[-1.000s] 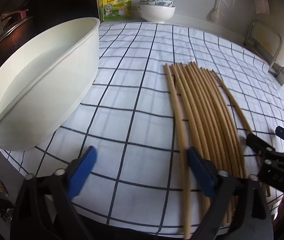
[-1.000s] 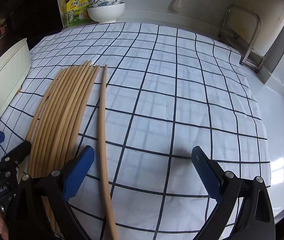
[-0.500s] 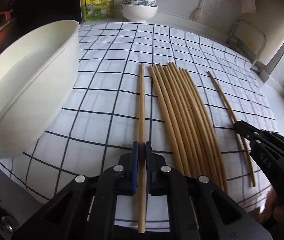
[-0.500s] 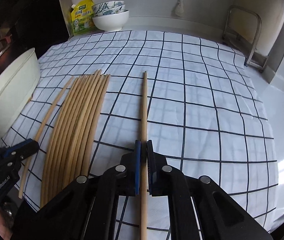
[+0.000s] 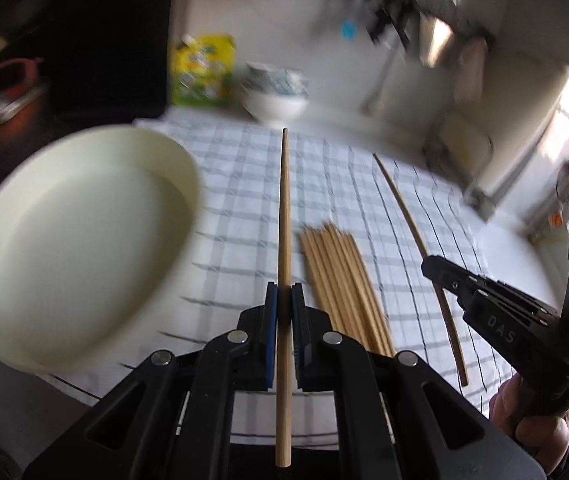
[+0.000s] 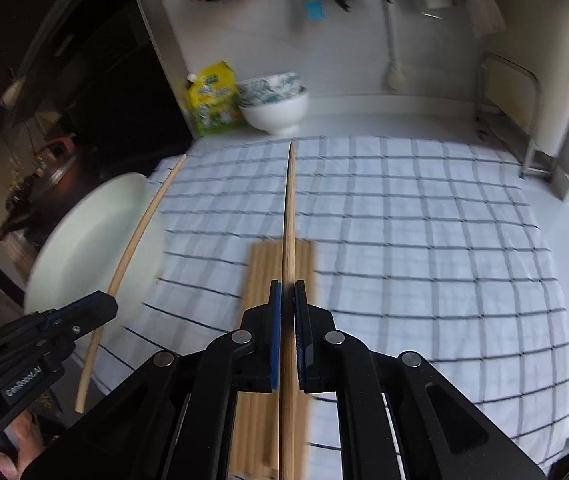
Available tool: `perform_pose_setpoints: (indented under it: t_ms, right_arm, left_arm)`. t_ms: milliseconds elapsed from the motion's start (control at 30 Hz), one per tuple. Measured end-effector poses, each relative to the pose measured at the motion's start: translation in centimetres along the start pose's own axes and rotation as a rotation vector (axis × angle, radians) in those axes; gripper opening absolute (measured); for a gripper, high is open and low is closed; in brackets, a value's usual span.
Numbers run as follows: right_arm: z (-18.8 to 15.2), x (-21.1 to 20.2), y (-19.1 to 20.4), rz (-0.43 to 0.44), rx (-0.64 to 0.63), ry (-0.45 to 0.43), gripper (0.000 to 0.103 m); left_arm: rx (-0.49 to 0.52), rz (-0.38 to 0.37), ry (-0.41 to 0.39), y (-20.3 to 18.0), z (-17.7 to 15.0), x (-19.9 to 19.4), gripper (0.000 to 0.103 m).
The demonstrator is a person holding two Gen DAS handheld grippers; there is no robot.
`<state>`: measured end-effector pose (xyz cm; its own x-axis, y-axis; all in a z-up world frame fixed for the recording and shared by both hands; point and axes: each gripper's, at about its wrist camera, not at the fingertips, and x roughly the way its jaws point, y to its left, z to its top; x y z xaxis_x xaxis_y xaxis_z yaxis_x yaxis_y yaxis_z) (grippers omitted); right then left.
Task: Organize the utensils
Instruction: 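Carry the left tool's chopstick over the white basin while the right tool carries its own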
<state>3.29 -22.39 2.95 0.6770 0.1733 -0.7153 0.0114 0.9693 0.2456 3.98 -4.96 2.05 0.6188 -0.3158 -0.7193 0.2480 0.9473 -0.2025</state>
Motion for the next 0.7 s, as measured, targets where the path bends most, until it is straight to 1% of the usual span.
perform_pose_setpoints:
  t_ms: [133, 200, 267, 400, 467, 567, 700]
  right_arm:
    - [2.3, 1.0, 5.2, 0.068, -0.052, -0.014, 0.006]
    - [3.3, 2.4, 8.3, 0.114, -0.083, 0.007, 0.006]
    - [3.9, 4.0, 11.2, 0.139, -0.118, 0.028, 0.006]
    - [4.6, 7.4, 16.5, 0.191, -0.163, 0.085, 0.006]
    - [4.9, 9.3, 18.8, 0.205, -0.184, 0.121, 0.006]
    - [4.9, 11.6, 21.4, 0.208, -0.207, 0.17, 0.006]
    - [4.5, 14.1, 22.8, 0.201, -0.208, 0.228, 0.006]
  left_arm:
    - [-0.039, 0.052, -0.049, 4.6, 1.6, -1.9, 0.008]
    - [-0.052, 0.091, -0.063, 7.4, 2.1, -2.6, 0.008]
    - [-0.078, 0.123, -0.064, 10.4, 2.5, -3.0, 0.008]
    - [-0.126, 0.16, -0.053, 15.0, 2.8, -2.8, 0.008]
    - [-0.155, 0.162, -0.04, 17.3, 2.7, -2.1, 0.008]
    - [-0.183, 0.156, -0.016, 19.1, 2.7, -0.8, 0.008]
    - [-0.199, 0.142, 0.016, 20.5, 2.7, 0.8, 0.008]
